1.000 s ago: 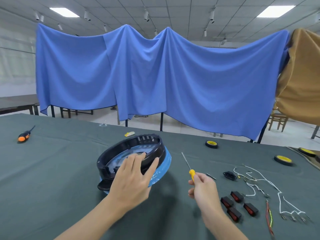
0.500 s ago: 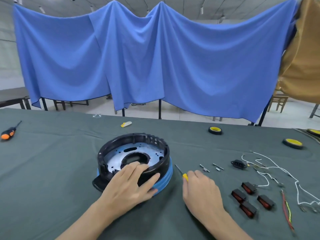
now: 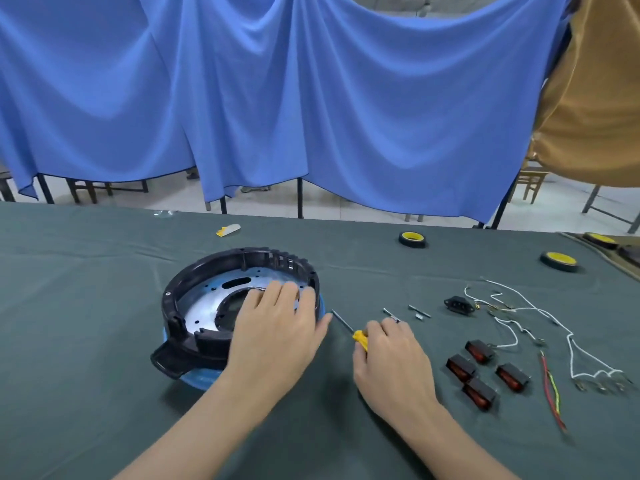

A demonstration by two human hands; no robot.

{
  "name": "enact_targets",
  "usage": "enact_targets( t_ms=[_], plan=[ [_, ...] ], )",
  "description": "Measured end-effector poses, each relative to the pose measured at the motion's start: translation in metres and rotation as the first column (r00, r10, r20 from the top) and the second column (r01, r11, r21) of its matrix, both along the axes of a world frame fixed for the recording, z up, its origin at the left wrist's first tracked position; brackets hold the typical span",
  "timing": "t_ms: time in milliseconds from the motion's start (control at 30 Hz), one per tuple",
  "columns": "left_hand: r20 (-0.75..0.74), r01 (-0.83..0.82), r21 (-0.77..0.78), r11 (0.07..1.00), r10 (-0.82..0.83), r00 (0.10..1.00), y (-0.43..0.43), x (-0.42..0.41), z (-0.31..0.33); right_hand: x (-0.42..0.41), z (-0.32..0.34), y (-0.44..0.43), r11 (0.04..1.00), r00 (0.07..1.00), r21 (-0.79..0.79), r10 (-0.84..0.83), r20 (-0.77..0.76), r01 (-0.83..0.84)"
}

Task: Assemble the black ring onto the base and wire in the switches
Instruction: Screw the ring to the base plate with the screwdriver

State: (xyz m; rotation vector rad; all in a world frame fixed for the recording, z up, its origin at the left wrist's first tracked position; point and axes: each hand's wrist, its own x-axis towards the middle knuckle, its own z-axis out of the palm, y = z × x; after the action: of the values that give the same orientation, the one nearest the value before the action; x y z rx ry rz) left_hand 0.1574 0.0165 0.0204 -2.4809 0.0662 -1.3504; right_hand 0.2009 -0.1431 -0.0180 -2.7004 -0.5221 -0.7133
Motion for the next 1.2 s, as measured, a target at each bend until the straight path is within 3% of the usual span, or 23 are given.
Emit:
enact_targets(
  t_ms=[133, 267, 533, 733, 833, 967, 1067, 1200],
  plan=[
    [-0.189, -0.190, -0.065, 0.980, 0.175, 0.966, -0.023, 0.018, 0.008, 0.004, 0.000, -0.006, 0.999, 0.998, -0.030, -0.022, -0.066, 0.020],
    [-0.270, -0.245, -0.039, 0.969, 0.226, 0.936, -0.024, 0.023, -0.003, 0.002, 0.000, -0.006, 0.999, 0.998, -0.036, -0.018, -0.059, 0.016],
    [-0.101, -0.002, 0.052, 0.999, 0.008, 0.995, 0.010, 0.004, -0.008, 0.008, -0.004, -0.011, 1.000, 0.998, -0.013, -0.007, -0.067, 0.006],
    [-0.015, 0.250, 0.106, 0.962, -0.250, 0.968, 0.047, -0.017, -0.011, 0.003, -0.001, -0.010, 1.000, 0.996, 0.012, -0.016, -0.084, 0.017],
    [0.022, 0.287, 0.136, 0.948, -0.293, 0.956, 0.056, -0.022, -0.010, 0.000, -0.001, -0.012, 0.999, 0.996, 0.021, -0.038, -0.083, 0.040],
    [0.078, 0.199, 0.029, 0.979, -0.201, 0.976, 0.040, -0.018, -0.010, 0.000, 0.003, -0.013, 0.997, 0.996, -0.016, -0.076, -0.043, 0.076],
    [0.037, 0.085, -0.061, 0.995, -0.082, 0.996, 0.021, -0.010, -0.010, 0.015, 0.015, -0.019, 0.999, 0.998, 0.028, -0.041, 0.053, 0.039],
    [0.010, -0.096, -0.110, 0.989, 0.097, 0.995, 0.008, -0.006, -0.016, 0.042, 0.027, -0.027, 0.988, 0.998, -0.146, -0.054, -0.020, 0.051]
  ],
)
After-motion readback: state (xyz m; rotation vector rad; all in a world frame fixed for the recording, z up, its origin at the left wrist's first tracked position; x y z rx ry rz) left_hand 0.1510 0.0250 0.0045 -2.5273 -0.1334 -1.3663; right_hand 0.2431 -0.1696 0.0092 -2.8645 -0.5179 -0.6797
